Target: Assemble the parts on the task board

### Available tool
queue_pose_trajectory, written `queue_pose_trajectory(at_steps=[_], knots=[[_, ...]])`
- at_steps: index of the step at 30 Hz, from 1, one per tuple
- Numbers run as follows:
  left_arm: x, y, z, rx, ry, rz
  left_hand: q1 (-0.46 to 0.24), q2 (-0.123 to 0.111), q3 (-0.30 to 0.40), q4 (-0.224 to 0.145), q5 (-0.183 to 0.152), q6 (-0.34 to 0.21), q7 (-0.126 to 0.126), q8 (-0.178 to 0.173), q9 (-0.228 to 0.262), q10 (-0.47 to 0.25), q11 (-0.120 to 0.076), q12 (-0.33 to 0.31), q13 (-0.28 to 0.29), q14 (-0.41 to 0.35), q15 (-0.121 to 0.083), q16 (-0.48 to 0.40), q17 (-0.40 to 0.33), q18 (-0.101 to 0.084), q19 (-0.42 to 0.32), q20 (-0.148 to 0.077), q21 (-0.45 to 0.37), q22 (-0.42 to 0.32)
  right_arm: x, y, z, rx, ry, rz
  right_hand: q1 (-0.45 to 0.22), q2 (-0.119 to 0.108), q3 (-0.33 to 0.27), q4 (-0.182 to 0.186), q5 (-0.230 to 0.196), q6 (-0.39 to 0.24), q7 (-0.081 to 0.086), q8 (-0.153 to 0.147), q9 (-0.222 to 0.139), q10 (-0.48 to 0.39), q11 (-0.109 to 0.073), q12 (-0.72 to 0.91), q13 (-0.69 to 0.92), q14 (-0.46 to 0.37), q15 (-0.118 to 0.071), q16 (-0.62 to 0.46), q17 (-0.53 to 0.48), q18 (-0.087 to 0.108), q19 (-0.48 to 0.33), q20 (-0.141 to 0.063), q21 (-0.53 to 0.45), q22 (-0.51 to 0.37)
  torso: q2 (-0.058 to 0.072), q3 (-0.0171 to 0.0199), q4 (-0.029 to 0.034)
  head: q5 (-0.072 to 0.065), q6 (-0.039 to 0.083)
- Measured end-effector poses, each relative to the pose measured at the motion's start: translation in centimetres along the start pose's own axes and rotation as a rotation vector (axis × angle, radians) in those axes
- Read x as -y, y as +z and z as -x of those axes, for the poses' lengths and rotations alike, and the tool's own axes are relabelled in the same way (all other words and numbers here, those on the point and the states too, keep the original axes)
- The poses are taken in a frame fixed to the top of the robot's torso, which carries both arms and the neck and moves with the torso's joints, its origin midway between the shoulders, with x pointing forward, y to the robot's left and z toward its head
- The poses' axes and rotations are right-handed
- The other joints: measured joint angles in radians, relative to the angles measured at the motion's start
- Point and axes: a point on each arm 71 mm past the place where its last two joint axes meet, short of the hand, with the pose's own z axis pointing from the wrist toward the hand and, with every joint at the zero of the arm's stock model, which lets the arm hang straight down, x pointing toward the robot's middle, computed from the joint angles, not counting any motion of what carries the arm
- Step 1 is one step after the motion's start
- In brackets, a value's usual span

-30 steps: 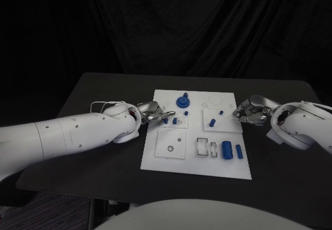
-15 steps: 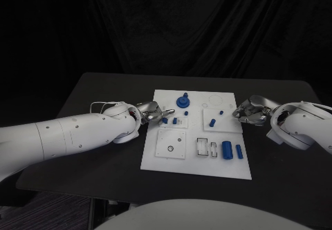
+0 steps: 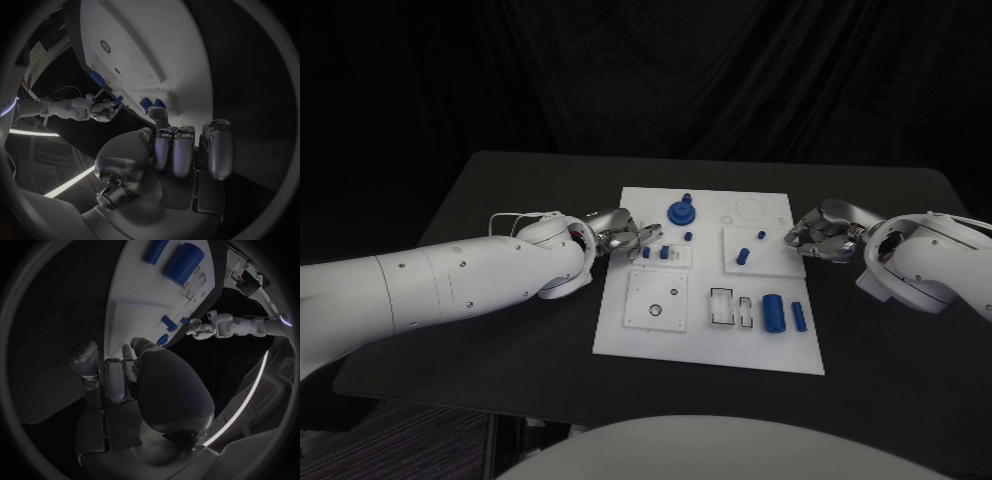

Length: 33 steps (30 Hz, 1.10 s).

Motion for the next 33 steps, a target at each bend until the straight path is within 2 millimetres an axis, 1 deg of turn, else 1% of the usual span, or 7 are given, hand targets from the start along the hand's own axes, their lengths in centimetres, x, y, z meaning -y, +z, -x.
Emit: queue_pose_trajectory(at_steps=[11,21,24,26,28,31,33], knots=[[0.1,0.0,0.1,0.012,-0.002,-0.009,0.031,-0.022,0.001,0.001,0.008,-0.053,0.005,-0.069,0.000,0.000,0.000,0.000,0.000,0.000,0.000,0.000,0.000,0.000,0.003,-0.003,0.000,0.000,0.0,0.0,0.0,-0.001,0.000,-0.001,0.000,0.000,0.000,0.000,0.000,0.000,0.000,0.000,0.000,0.000,0.000,0.000,0.000,0.000,0.000,0.000,0.000,0.000,0.000,0.000,0.000,0.000,0.000,0.0005,-0.0005,0.000,0.000],[0.4,-1.0,2.3,0.205,0.032,-0.140,0.270,-0.144,-0.049,-0.001,0.055,-0.262,0.035,-0.236,0.000,-0.003,0.019,0.000,0.000,0.002,0.017,0.000,0.000,0.000,-0.024,0.012,-0.051,0.000,0.0,-0.5,0.2,0.027,0.011,0.023,-0.008,-0.003,0.005,0.000,0.004,0.022,-0.001,0.004,0.007,0.002,-0.002,0.001,0.007,0.000,0.000,0.002,0.010,0.000,-0.004,0.004,0.009,0.000,0.000,0.0005,-0.0012,-0.003,0.000],[1.4,-1.2,4.2,0.283,0.085,-0.231,0.384,-0.159,-0.038,-0.001,0.076,-0.357,0.061,-0.258,0.000,-0.003,0.050,-0.004,0.000,0.001,0.043,0.000,0.000,0.000,-0.089,0.030,-0.122,0.000,-0.2,-0.7,0.4,0.058,0.020,0.051,-0.033,-0.004,-0.004,0.010,0.004,0.043,-0.010,0.015,0.012,0.017,-0.015,0.015,0.025,0.001,-0.001,0.020,0.027,0.000,0.013,-0.006,0.046,0.000,0.000,0.0004,-0.0012,-0.007,0.000],[2.5,-1.4,5.8,0.325,0.131,-0.309,0.470,-0.170,0.009,-0.002,0.037,-0.430,0.081,-0.283,0.000,-0.008,0.074,-0.040,0.005,0.001,0.064,-0.016,0.000,0.010,-0.158,0.044,-0.197,0.001,-0.5,-0.9,0.6,0.091,0.028,0.082,-0.045,-0.007,-0.006,0.011,0.008,0.063,-0.016,0.024,0.017,0.031,-0.020,0.024,0.037,0.006,-0.006,0.031,0.038,0.000,0.022,-0.011,0.069,0.000,0.000,0.0002,-0.0012,-0.010,0.000],[3.5,-1.4,7.0,0.343,0.175,-0.377,0.574,-0.188,0.098,-0.002,-0.036,-0.536,0.102,-0.337,0.000,-0.152,0.109,-0.167,0.011,-0.088,0.098,-0.099,0.000,0.032,-0.328,0.070,-0.360,0.001,-0.8,-1.1,0.8,0.127,0.034,0.115,-0.057,-0.004,-0.010,0.015,0.013,0.078,-0.025,0.032,0.022,0.040,-0.029,0.031,0.045,0.003,-0.008,0.038,0.047,0.000,0.033,-0.015,0.088,0.000,-0.001,0.0001,-0.0012,-0.012,0.000],[4.6,-1.1,7.7,0.330,0.228,-0.448,0.700,-0.202,0.225,-0.009,-0.055,-0.714,0.103,-0.455,-0.007,-0.789,0.168,-0.695,-0.025,-0.662,0.166,-0.431,-0.208,0.056,-0.708,0.103,-0.696,0.001,-1.3,-1.2,1.0,0.173,0.041,0.159,-0.068,-0.004,-0.010,0.015,0.034,0.095,-0.034,0.041,0.030,0.047,-0.036,0.032,0.054,0.005,-0.017,0.047,0.057,0.000,0.041,-0.023,0.114,0.000,-0.001,0.0000,-0.0011,-0.017,0.000],[5.3,-0.6,7.9,0.300,0.277,-0.492,0.749,-0.228,0.306,-0.023,-0.070,-0.726,0.099,-0.524,-0.047,-0.984,0.177,-0.918,-0.152,-0.795,0.176,-0.550,-0.312,0.066,-0.776,0.106,-0.749,0.001,-1.6,-1.3,1.2,0.208,0.044,0.193,-0.070,-0.006,-0.010,0.015,0.046,0.096,-0.036,0.041,0.034,0.047,-0.036,0.036,0.056,0.005,-0.017,0.047,0.060,0.000,0.041,-0.023,0.120,0.000,-0.001,0.0000,-0.0013,-0.022,0.000]])
